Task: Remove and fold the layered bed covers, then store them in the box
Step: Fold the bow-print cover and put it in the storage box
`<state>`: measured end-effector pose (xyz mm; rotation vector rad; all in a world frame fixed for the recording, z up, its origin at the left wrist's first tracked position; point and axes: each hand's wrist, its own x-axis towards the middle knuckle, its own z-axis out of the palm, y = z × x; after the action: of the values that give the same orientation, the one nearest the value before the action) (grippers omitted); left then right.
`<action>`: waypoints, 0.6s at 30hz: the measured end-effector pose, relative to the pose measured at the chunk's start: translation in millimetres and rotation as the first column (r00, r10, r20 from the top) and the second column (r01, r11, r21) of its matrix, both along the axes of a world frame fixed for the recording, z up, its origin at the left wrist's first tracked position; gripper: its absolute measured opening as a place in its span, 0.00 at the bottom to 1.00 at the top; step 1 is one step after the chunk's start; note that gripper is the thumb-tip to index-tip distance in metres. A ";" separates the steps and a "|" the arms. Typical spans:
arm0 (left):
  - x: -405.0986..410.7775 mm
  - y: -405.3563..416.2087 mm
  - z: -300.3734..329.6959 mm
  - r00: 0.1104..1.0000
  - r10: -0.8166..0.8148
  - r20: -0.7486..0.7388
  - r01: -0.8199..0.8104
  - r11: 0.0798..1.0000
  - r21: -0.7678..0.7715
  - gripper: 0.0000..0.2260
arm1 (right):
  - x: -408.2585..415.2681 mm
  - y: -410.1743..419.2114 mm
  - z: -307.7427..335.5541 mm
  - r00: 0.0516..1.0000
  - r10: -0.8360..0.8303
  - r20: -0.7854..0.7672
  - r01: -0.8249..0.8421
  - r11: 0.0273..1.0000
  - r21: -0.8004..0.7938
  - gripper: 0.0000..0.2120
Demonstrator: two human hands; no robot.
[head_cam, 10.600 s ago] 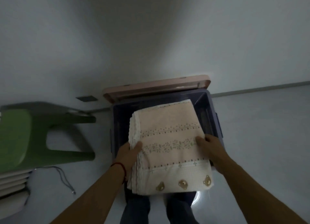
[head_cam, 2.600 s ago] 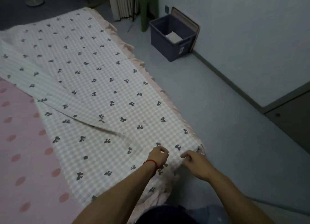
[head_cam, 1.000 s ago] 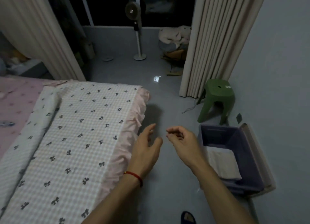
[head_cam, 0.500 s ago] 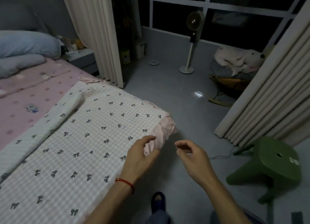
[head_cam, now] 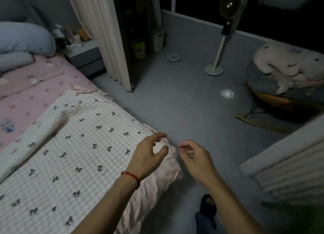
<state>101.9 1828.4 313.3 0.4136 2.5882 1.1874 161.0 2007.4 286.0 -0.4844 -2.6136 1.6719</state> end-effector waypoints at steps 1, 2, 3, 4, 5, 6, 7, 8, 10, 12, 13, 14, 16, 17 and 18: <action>-18.1 9.9 -2.9 1.000 -0.001 0.030 0.002 1.000 -0.023 0.16 | -26.4 16.7 -6.9 0.998 0.055 0.020 -0.055 0.998 -0.005 0.06; -33.6 18.6 -6.2 0.997 0.019 0.068 -0.016 0.999 -0.049 0.15 | -50.2 33.1 -12.1 0.992 0.107 0.065 -0.108 0.994 -0.001 0.06; -47.5 29.0 -7.6 0.992 0.061 0.111 -0.054 0.996 -0.067 0.15 | -75.2 51.0 -15.6 0.981 0.164 0.104 -0.166 0.986 0.009 0.07; -57.0 35.0 -6.6 0.987 0.101 0.128 -0.090 0.992 -0.087 0.16 | -92.8 63.0 -15.7 0.972 0.198 0.126 -0.202 0.979 0.017 0.07; -67.0 42.3 -3.5 0.979 0.151 0.134 -0.136 0.984 -0.111 0.16 | -113.1 76.0 -16.6 0.962 0.236 0.140 -0.240 0.971 0.016 0.07; -78.0 50.5 0.6 0.967 0.216 0.135 -0.199 0.972 -0.129 0.16 | -136.7 88.8 -13.6 0.942 0.296 0.161 -0.301 0.953 0.012 0.07; -90.4 56.0 4.7 0.952 0.279 0.128 -0.262 0.955 -0.137 0.16 | -161.8 96.5 -8.0 0.917 0.356 0.179 -0.365 0.931 0.019 0.08; -100.8 58.3 8.4 0.933 0.339 0.121 -0.323 0.937 -0.133 0.16 | -184.7 101.0 -3.1 0.891 0.412 0.191 -0.423 0.906 0.023 0.09; -118.1 56.8 13.0 0.887 0.445 0.124 -0.430 0.893 -0.129 0.15 | -227.3 99.8 8.4 0.854 0.489 0.176 -0.501 0.865 0.028 0.10; -138.1 54.1 10.3 0.818 0.560 0.132 -0.547 0.828 -0.122 0.14 | -268.9 92.8 15.5 0.795 0.586 0.160 -0.593 0.805 -0.002 0.10; -154.8 52.8 6.4 0.771 0.624 0.128 -0.614 0.781 -0.112 0.13 | -296.5 86.8 14.6 0.751 0.642 0.153 -0.649 0.761 -0.006 0.08; -164.1 53.3 3.0 0.739 0.661 0.130 -0.654 0.750 -0.100 0.12 | -311.5 83.6 12.9 0.719 0.676 0.160 -0.684 0.730 -0.009 0.07; -189.4 52.3 -7.4 0.669 0.731 0.133 -0.729 0.680 -0.072 0.11 | -346.5 76.5 4.8 0.663 0.728 0.175 -0.738 0.674 -0.005 0.07; -204.3 50.5 -15.5 0.635 0.760 0.142 -0.761 0.646 -0.057 0.11 | -364.6 72.5 -1.7 0.628 0.754 0.192 -0.769 0.639 0.004 0.07; -217.3 48.8 -23.4 0.602 0.784 0.151 -0.788 0.614 -0.042 0.12 | -380.8 69.6 -9.8 0.598 0.770 0.222 -0.791 0.612 0.010 0.07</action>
<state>-115.4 1877.2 289.9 -0.9203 2.6443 1.4026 -219.9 2076.9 276.2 0.6883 -3.3141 1.6430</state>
